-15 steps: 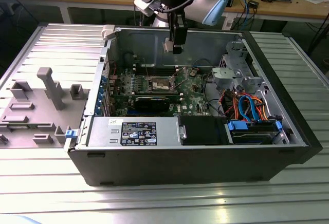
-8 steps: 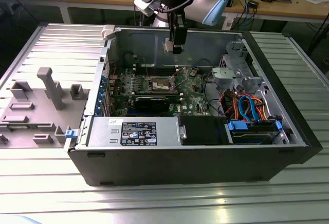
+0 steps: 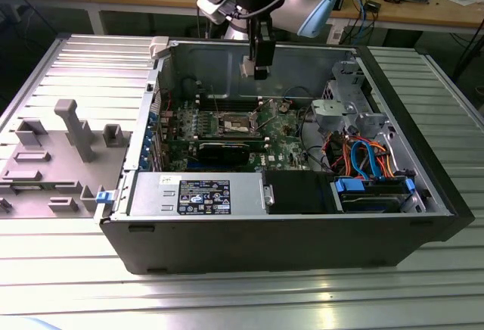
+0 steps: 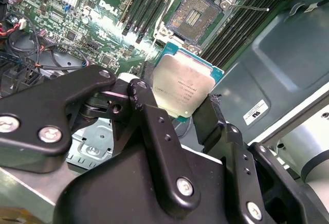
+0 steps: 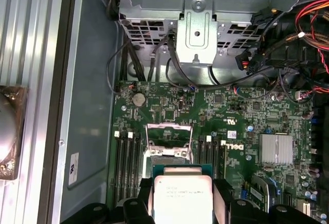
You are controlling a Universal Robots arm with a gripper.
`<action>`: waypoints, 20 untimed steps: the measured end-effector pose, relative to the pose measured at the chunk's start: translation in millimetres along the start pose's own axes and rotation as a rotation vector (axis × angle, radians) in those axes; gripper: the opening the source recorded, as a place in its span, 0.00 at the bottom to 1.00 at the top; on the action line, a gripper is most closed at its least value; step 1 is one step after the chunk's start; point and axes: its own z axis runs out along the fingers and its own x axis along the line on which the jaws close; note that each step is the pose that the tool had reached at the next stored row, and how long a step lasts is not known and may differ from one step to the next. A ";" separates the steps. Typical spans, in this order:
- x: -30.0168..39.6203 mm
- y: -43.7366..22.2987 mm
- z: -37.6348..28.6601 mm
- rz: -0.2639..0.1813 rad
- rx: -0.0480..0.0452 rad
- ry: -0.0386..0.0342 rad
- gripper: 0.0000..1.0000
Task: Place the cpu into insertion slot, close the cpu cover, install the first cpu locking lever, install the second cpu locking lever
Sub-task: 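Place the cpu into insertion slot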
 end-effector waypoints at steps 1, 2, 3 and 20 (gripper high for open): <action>0.0 0.0 0.3 0.003 0.0000 -0.0003 0.55; 0.0 -0.1 0.6 0.007 -0.0001 -0.0006 0.55; 0.0 -0.1 0.9 0.012 -0.0002 -0.0010 0.55; -0.1 -0.4 4.2 0.024 -0.0003 -0.0021 0.55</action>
